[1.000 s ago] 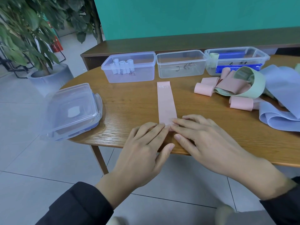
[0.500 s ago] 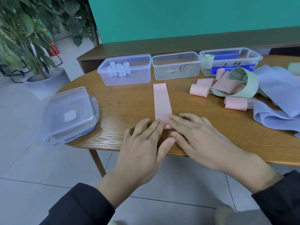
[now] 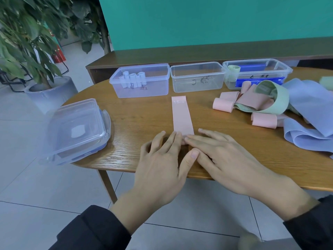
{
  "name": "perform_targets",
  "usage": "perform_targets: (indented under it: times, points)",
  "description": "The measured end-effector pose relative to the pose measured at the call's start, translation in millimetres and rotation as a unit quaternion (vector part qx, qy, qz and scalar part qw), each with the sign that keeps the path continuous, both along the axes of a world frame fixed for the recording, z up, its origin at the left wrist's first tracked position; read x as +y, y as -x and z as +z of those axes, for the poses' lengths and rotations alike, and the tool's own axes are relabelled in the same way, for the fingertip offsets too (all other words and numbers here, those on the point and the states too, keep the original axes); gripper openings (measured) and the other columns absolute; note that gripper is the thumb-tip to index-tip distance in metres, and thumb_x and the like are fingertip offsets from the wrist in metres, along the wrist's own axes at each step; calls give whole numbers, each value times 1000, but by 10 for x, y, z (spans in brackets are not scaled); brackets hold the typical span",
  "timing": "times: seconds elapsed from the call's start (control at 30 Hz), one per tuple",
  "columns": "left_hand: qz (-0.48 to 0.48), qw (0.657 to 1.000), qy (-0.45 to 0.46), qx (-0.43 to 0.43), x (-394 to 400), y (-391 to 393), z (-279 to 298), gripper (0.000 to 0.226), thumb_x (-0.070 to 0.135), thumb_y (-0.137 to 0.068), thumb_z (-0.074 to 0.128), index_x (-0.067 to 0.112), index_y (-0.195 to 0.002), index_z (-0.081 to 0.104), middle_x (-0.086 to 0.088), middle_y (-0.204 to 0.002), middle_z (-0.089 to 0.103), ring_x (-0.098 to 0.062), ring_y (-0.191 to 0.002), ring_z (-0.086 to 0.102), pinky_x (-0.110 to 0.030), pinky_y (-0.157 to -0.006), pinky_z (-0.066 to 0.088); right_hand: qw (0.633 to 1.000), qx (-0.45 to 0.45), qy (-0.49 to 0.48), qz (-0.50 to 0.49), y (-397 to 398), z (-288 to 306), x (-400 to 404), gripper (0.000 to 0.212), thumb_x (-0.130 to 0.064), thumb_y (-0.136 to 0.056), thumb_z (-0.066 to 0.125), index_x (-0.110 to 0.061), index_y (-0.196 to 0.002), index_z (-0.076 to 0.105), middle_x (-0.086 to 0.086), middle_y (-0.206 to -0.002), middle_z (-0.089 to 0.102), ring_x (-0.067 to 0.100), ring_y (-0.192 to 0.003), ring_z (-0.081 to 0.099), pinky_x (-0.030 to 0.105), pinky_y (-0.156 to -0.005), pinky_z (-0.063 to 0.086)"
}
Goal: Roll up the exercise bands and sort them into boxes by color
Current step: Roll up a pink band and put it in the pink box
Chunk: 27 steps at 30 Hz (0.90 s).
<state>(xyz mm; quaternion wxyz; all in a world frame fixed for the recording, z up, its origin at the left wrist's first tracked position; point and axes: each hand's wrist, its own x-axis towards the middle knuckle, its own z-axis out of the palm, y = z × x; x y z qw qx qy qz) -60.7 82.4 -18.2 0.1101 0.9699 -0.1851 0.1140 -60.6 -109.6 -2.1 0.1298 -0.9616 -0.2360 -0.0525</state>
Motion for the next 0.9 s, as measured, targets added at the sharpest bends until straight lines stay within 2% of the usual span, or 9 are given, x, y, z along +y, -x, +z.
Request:
perform_targets:
  times: [0.13, 0.2, 0.3, 0.37, 0.43, 0.57, 0.73, 0.83, 0.9]
  points:
    - [-22, 997, 65, -37, 30, -9, -28, 77, 71, -99, 7, 28, -149, 48, 17, -153, 47, -9, -150, 22, -34, -114, 24, 1000, 26, 5, -9, -89, 17, 3, 64, -57, -99, 6, -39, -158, 26, -26, -161, 25, 2, -153, 7, 32, -125, 10]
    - [-25, 997, 52, -49, 32, -14, -49, 75, 68, -102, 11, 24, -146, 53, 15, -148, 52, -12, -147, 29, -36, -111, 30, 999, 39, -4, -11, -143, 18, 1, 63, -56, -99, 8, -40, -157, 27, -26, -161, 24, 2, -153, 6, 33, -126, 9]
    - [-18, 999, 20, -37, 17, -21, -36, 79, 69, -101, 6, 23, -150, 48, 13, -152, 49, -14, -148, 29, -39, -112, 30, 999, 44, 1, -8, -193, 5, -4, 59, -54, -103, 10, -39, -159, 23, -25, -163, 20, 3, -154, 4, 37, -127, 9]
    - [-16, 1000, 0, -19, 10, -30, -13, 82, 69, -99, -1, 26, -155, 39, 15, -158, 40, -12, -151, 21, -38, -116, 25, 999, 39, -2, -7, -198, -13, -13, 56, -52, -106, 13, -37, -159, 22, -23, -164, 19, 3, -154, 3, 38, -127, 10]
    - [-21, 1000, -8, -2, 12, -42, 3, 81, 69, -96, -5, 29, -158, 30, 18, -162, 31, -9, -152, 12, -37, -118, 19, 999, 18, -28, -10, -181, -22, -25, 58, -52, -104, 15, -36, -157, 29, -22, -162, 26, 2, -153, 8, 38, -125, 17]
    - [-27, 999, 17, 6, 33, -79, 41, 75, 65, -97, -2, 34, -156, 32, 20, -161, 31, -8, -152, 12, -36, -118, 17, 999, -13, -49, -15, -126, -11, -40, 61, -50, -99, 16, -35, -152, 43, -22, -155, 41, -1, -150, 19, 34, -122, 26]
    - [-26, 999, 12, 21, 28, -159, 56, 76, 65, -94, -5, 35, -156, 28, 17, -164, 26, -10, -154, 9, -38, -120, 15, 999, 18, -15, -28, -148, 23, 2, 70, -56, -91, 8, -41, -156, 28, -27, -160, 28, -1, -151, 12, 32, -124, 18]
    - [-24, 999, 5, 22, 20, -194, 49, 77, 63, -95, -4, 31, -158, 25, 15, -165, 25, -12, -153, 11, -39, -121, 16, 999, 29, -10, -34, -178, 30, 14, 66, -53, -94, 14, -41, -157, 24, -26, -161, 25, 2, -152, 10, 32, -124, 16]
    - [-23, 1000, 15, 14, 24, -197, 41, 71, 60, -98, 1, 33, -156, 31, 15, -163, 29, -10, -152, 13, -40, -121, 19, 999, 33, -5, -36, -186, 28, 12, 62, -52, -98, 18, -40, -158, 23, -25, -162, 23, 3, -153, 9, 33, -125, 15]
